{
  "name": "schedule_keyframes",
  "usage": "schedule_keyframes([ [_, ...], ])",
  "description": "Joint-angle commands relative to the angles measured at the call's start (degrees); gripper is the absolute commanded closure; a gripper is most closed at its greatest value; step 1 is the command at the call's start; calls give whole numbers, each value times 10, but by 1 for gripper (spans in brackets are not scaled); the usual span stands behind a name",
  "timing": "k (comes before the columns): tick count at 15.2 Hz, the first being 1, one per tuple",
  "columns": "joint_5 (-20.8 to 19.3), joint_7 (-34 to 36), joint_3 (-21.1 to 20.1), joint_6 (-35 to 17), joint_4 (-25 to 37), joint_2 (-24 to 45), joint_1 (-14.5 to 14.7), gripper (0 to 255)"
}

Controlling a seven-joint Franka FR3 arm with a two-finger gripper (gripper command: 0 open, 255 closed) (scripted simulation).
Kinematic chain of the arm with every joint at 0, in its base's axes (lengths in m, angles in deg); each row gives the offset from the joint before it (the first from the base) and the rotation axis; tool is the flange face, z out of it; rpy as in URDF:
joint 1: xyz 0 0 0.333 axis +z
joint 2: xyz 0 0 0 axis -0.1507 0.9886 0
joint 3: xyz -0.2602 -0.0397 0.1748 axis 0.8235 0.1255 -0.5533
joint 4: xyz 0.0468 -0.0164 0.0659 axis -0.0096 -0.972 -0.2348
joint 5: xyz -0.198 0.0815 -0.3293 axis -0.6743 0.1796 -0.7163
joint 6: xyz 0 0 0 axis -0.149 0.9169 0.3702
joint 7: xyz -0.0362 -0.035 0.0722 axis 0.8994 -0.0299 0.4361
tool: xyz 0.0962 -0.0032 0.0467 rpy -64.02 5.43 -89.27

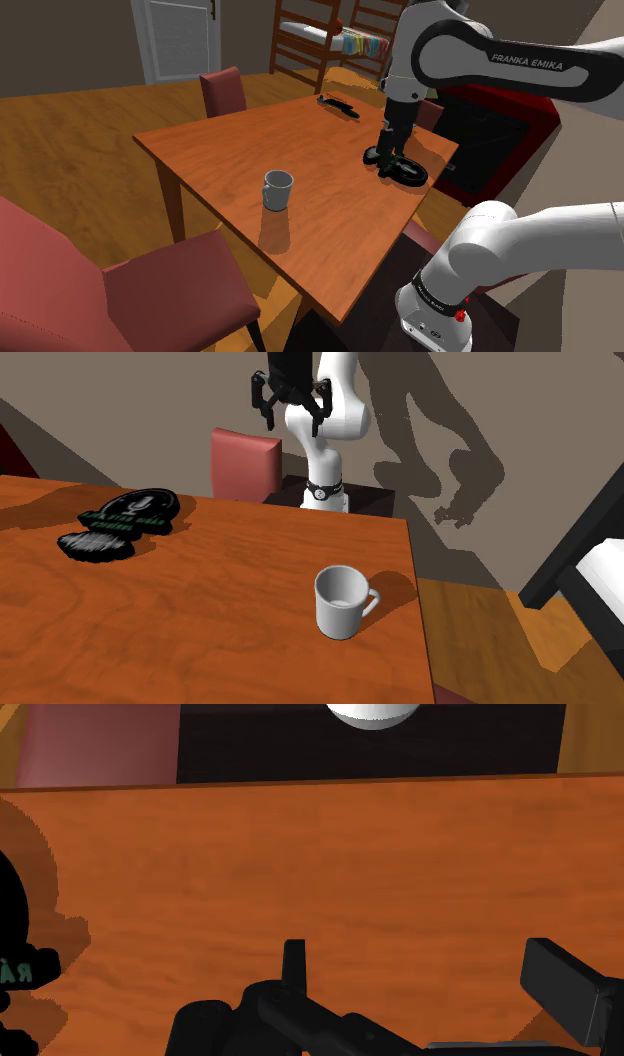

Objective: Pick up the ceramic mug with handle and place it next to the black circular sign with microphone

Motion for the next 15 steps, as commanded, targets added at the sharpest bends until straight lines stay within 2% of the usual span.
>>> schedule_keyframes([
  [1, 0, 0, 0, 0, 0, 0, 0, 0],
  [8, 36, 34, -20, -139, -1, 111, 11, 0],
  [15, 62, 61, -39, -261, 37, 243, 21, 0],
])
